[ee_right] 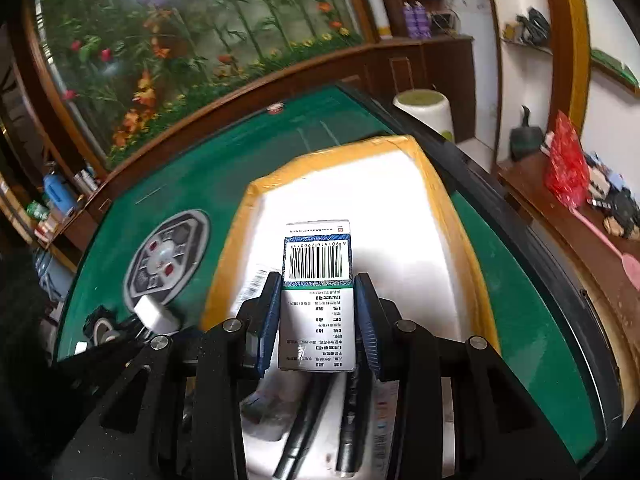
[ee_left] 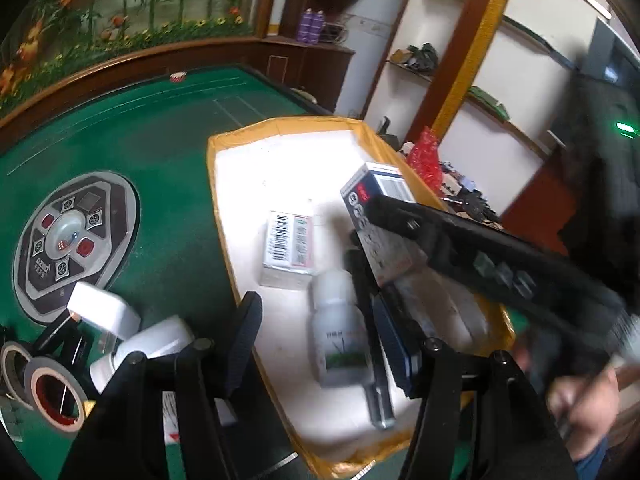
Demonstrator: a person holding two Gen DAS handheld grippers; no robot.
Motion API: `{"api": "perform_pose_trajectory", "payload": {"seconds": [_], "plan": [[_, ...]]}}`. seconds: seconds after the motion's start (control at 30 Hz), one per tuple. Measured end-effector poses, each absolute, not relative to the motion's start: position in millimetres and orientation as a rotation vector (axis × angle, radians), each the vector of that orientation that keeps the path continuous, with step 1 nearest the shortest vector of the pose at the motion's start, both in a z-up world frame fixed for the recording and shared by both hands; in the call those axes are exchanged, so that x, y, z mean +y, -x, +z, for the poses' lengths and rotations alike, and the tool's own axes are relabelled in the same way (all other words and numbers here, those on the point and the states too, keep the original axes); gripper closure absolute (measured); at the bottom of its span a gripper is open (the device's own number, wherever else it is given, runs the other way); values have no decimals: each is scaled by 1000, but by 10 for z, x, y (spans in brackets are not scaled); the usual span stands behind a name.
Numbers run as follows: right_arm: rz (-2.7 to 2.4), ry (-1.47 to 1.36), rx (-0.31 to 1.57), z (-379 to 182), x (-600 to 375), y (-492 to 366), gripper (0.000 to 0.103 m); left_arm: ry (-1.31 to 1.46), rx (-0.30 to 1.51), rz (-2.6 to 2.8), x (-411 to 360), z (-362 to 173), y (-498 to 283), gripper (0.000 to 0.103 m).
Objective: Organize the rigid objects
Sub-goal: 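Lower both boxes into the tray and open both grippers, then move both grippers back toward the white plug and yellow tape roll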
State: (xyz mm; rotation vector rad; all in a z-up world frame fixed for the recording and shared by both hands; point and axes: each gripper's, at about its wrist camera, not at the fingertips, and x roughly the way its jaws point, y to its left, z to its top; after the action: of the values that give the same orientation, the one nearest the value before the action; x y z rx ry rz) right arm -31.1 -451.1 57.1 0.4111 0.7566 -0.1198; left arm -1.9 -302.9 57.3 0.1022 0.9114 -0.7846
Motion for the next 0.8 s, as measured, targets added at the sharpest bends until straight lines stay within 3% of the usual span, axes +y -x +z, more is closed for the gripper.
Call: {"api": "perform_pose_trajectory", "payload": {"seconds": [0.17, 0.27, 0.53, 0.8], "plan": [[-153, -364, 754, 569, -4590, 269, 67, -72, 923, -806, -2962, 575, 9, 44], [-167, -305, 808, 484, -4610, 131, 56, -59, 928, -814, -2894, 573, 43, 44], [-106, -354, 720, 641, -4631, 240, 56, -20, 902, -824, -2591, 643, 101, 44], [170, -260, 641, 758, -3674, 536, 55, 72, 852, -764, -1872, 680, 180, 44]]}}
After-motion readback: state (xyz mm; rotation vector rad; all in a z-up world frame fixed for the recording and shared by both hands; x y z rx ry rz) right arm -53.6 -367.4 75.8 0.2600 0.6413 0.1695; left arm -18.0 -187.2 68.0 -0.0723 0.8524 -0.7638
